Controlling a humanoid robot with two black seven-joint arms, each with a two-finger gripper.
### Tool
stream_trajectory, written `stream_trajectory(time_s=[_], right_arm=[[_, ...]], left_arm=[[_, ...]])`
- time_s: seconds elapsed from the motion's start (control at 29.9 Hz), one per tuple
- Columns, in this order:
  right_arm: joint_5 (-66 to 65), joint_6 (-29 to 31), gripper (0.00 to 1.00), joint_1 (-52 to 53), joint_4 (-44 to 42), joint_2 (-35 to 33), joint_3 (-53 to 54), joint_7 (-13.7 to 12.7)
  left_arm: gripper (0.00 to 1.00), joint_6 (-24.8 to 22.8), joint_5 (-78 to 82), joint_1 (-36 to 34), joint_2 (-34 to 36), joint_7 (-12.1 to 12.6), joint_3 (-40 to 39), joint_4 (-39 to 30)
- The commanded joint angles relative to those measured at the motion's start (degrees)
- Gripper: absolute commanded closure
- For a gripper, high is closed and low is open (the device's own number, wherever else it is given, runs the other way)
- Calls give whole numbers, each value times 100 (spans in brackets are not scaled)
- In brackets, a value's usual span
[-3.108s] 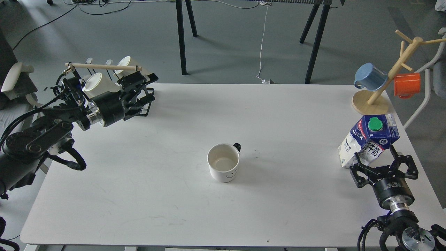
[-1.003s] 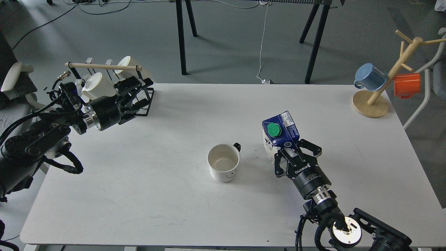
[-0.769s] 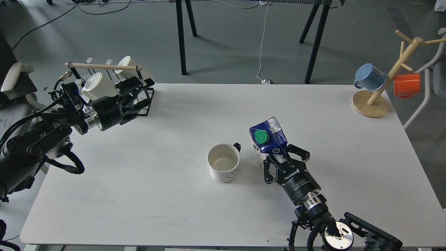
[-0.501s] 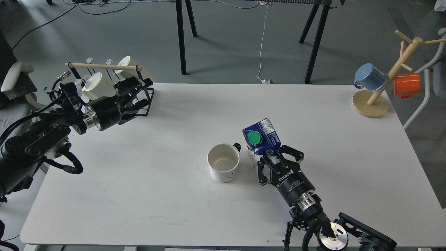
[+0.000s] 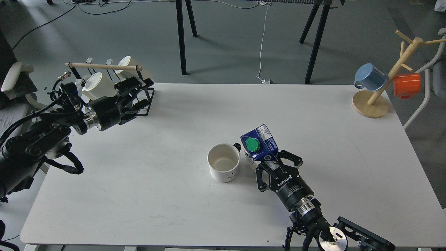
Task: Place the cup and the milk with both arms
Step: 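Lift and carry the milk carton with the right gripper beside the mug, then set the carton down, open the right gripper and pull back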
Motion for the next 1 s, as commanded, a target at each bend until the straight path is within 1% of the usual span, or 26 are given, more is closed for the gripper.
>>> stream_trajectory(time_s=[0.0,0.23,0.33,0.43,0.47,0.53,0.63,0.67,0.7,0.97], right_arm=[[-1,0,60,22,-4,5,-89,0],[-1,0,51,31,-4,5,-89,0],[8,0,43,31,5,-4,-89,0],[8,0,38,31,5,-4,-89,0],[8,0,34,31,5,-12,-89,0],[17,0,13,40,5,-12,-81,0],[17,0,12,40,23,-12,-81,0],[17,0,10,31,23,-12,-81,0],[17,0,6,23,23,-12,-81,0],[43,0,4,-109,75,-126,-10,9]], left_arm=[[9,0,0,0,1,-2,0,0],[9,0,0,0,10,-2,0,0],[9,0,0,0,10,-2,8,0],[9,0,0,0,10,-2,0,0],[9,0,0,0,10,-2,0,0],[9,0,0,0,19,-2,0,0],[9,0,0,0,19,-2,0,0],[9,0,0,0,19,-2,0,0],[9,0,0,0,19,-2,8,0],[9,0,0,0,36,-2,9,0]])
